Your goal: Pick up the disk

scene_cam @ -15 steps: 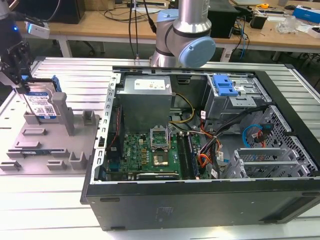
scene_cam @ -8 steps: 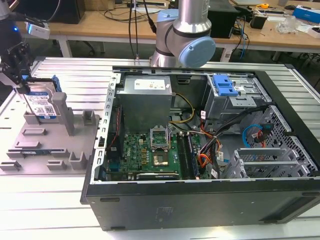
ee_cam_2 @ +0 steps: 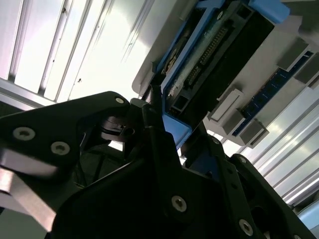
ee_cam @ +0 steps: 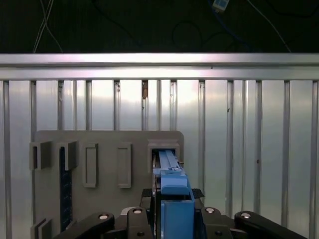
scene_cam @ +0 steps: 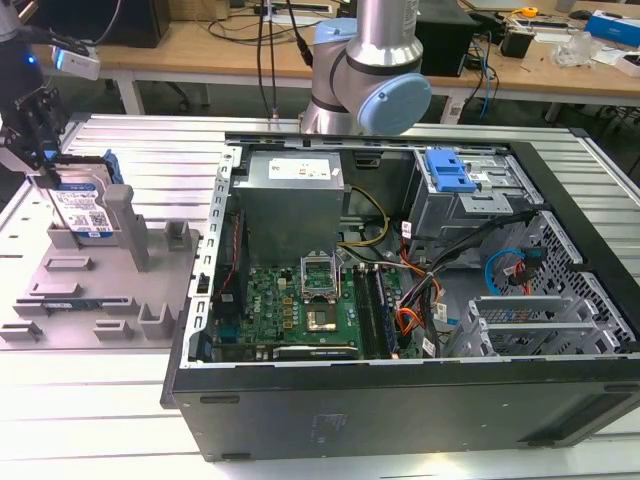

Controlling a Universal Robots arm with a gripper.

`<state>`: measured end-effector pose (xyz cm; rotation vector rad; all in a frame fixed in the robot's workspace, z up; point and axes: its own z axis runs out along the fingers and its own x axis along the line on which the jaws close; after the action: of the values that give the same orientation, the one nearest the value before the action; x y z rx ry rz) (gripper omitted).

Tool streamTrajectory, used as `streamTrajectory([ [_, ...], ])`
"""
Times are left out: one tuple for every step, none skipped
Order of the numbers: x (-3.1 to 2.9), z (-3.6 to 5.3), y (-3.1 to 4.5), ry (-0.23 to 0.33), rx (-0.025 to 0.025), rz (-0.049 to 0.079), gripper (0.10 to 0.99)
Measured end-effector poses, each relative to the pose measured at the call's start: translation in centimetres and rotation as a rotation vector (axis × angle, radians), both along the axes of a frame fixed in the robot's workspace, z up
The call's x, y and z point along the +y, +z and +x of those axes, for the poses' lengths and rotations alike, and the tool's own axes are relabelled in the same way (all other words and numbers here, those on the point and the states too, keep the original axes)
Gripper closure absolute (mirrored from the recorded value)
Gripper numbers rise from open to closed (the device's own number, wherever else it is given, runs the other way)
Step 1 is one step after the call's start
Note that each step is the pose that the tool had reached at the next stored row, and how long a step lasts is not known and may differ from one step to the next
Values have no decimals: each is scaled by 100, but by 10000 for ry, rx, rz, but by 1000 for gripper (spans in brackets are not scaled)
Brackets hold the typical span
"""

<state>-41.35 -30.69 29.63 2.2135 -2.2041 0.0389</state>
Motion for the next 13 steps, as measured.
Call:
streamTrajectory([
  [-4,0,-1,0,-1,1,690],
  [-6,0,-1,-1,-2,1,690],
  [-9,0,-2,-1,0,0,690],
  [-11,0,-2,-1,0,0,690],
  [-13,0,-3,-1,0,0,690],
  [-15,0,-4,-1,0,0,690],
  [-15,0,-4,0,0,0,690],
  [-17,0,-5,0,0,0,710],
  [-17,0,-6,-1,1,0,722],
  [-17,0,-6,0,1,0,722],
  [-17,0,-6,0,1,-1,722],
  [-17,0,-7,0,1,0,722],
  [-17,0,-7,-1,0,0,722],
])
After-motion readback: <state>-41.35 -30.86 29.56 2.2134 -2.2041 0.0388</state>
